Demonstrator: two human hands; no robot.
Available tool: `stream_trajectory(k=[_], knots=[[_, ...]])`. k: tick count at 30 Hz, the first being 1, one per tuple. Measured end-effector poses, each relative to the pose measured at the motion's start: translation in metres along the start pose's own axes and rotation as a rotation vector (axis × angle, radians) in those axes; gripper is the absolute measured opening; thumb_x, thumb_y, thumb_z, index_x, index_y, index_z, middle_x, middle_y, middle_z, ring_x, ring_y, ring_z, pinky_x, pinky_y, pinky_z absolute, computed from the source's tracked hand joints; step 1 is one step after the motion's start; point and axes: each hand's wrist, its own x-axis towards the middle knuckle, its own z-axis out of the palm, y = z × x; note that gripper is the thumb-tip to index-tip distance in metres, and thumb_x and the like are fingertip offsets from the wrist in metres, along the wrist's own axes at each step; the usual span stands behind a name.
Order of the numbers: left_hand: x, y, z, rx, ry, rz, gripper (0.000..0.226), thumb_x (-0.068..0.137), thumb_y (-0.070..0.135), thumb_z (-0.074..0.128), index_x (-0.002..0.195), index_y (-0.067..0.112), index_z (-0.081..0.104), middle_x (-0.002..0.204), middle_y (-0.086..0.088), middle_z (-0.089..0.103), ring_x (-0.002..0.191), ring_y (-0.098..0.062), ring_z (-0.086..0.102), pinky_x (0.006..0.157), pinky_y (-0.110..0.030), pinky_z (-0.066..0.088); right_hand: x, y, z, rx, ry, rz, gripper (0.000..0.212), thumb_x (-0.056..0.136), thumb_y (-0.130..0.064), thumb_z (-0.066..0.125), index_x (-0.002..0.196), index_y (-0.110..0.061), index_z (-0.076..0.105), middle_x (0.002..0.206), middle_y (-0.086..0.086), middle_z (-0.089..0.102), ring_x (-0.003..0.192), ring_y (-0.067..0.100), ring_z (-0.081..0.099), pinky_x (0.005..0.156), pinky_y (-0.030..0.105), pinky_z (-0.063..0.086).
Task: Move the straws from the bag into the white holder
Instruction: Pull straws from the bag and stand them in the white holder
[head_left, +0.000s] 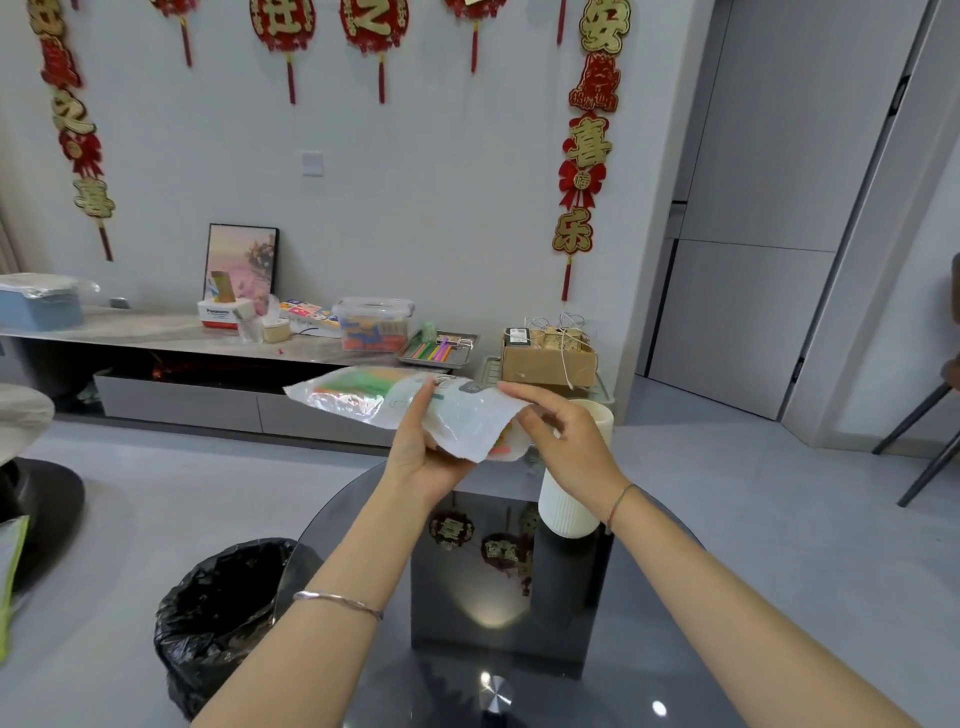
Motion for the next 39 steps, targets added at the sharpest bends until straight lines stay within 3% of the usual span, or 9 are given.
stream_trajectory(k=[4, 7, 9, 15, 20, 23, 25, 32, 39], knots=[[0.008, -0.01, 0.006, 0.106, 0.069, 0.148, 0.028, 0.091, 0.02, 0.058, 0.118, 0.013, 0.054, 0.098, -0.012, 0.07, 0.098, -0.029, 0.062, 0.101, -0.054, 0.042, -0.003, 0.013, 0.019, 0.663, 0.285, 0.4, 0.035, 0.093, -0.014, 0.042, 0.124, -0.016, 0.057, 0.13, 0.0, 0.057, 0.124, 0.015, 0.05, 0.108, 0.031, 0.037], [0.014, -0.018, 0.006, 0.156, 0.153, 0.307, 0.037, 0.088, 0.011, 0.062, 0.124, 0.011, 0.055, 0.109, -0.01, 0.067, 0.09, -0.022, 0.064, 0.086, -0.041, 0.053, 0.003, 0.022, 0.036, 1.13, 0.418, 0.652, 0.042, 0.098, -0.031, 0.035, 0.132, -0.01, 0.048, 0.137, 0.011, 0.052, 0.125, 0.024, 0.049, 0.111, 0.04, 0.034], [0.019, -0.022, 0.0, 0.23, 0.223, 0.422, 0.042, 0.084, 0.008, 0.066, 0.125, 0.009, 0.057, 0.111, -0.009, 0.069, 0.088, -0.02, 0.067, 0.075, -0.035, 0.057, 0.008, 0.027, 0.046, 1.266, 0.409, 0.734, 0.046, 0.1, -0.037, 0.03, 0.136, -0.012, 0.043, 0.138, 0.013, 0.051, 0.124, 0.03, 0.05, 0.109, 0.044, 0.035], [0.025, -0.025, -0.007, 0.52, 0.227, 0.547, 0.057, 0.074, 0.015, 0.078, 0.127, 0.011, 0.056, 0.118, -0.01, 0.069, 0.109, -0.028, 0.065, 0.095, -0.053, 0.05, 0.014, 0.041, 0.059, 1.46, 0.246, 0.788, 0.038, 0.098, -0.031, 0.036, 0.112, -0.003, 0.059, 0.103, 0.017, 0.069, 0.092, 0.029, 0.061, 0.072, 0.037, 0.049], [0.031, -0.03, -0.011, 0.648, 0.241, 0.54, 0.067, 0.069, 0.014, 0.081, 0.129, 0.013, 0.05, 0.117, -0.007, 0.067, 0.106, -0.022, 0.066, 0.091, -0.041, 0.055, 0.021, 0.057, 0.075, 1.636, 0.184, 0.81, 0.046, 0.099, -0.031, 0.034, 0.093, 0.006, 0.061, 0.087, 0.025, 0.071, 0.091, 0.033, 0.057, 0.077, 0.045, 0.044], [0.037, -0.029, -0.017, 0.605, 0.305, 0.472, 0.06, 0.073, 0.014, 0.079, 0.127, 0.01, 0.053, 0.118, -0.011, 0.067, 0.105, -0.025, 0.066, 0.093, -0.044, 0.054, 0.027, 0.068, 0.082, 1.539, 0.217, 0.808, 0.04, 0.097, -0.032, 0.043, 0.117, 0.0, 0.056, 0.114, 0.024, 0.064, 0.106, 0.036, 0.057, 0.089, 0.044, 0.047], [0.042, -0.029, -0.022, 0.534, 0.354, 0.431, 0.053, 0.076, 0.016, 0.077, 0.124, 0.007, 0.056, 0.117, -0.013, 0.068, 0.105, -0.028, 0.066, 0.095, -0.048, 0.052, 0.031, 0.075, 0.081, 1.367, 0.261, 0.796, 0.034, 0.095, -0.027, 0.048, 0.115, -0.003, 0.06, 0.11, 0.02, 0.068, 0.096, 0.033, 0.065, 0.079, 0.041, 0.054], [0.053, -0.032, -0.03, 0.078, 0.42, 0.317, 0.044, 0.088, 0.014, 0.064, 0.129, 0.012, 0.048, 0.121, -0.014, 0.061, 0.091, -0.025, 0.063, 0.076, -0.04, 0.055, 0.035, 0.079, 0.061, 0.111, 0.254, 0.505, 0.013, 0.096, -0.029, 0.044, 0.088, -0.02, 0.046, 0.083, -0.002, 0.055, 0.076, 0.011, 0.056, 0.054, 0.013, 0.041], [0.053, -0.021, -0.026, -0.077, 0.375, 0.271, 0.051, 0.092, 0.016, 0.058, 0.138, 0.015, 0.037, 0.101, -0.009, 0.064, 0.083, -0.022, 0.063, 0.054, -0.031, 0.058, 0.053, 0.067, 0.03, -0.034, 0.071, 0.31, 0.019, 0.093, -0.029, 0.052, 0.089, -0.01, 0.052, 0.08, 0.011, 0.066, 0.072, 0.015, 0.059, 0.062, 0.022, 0.045]])
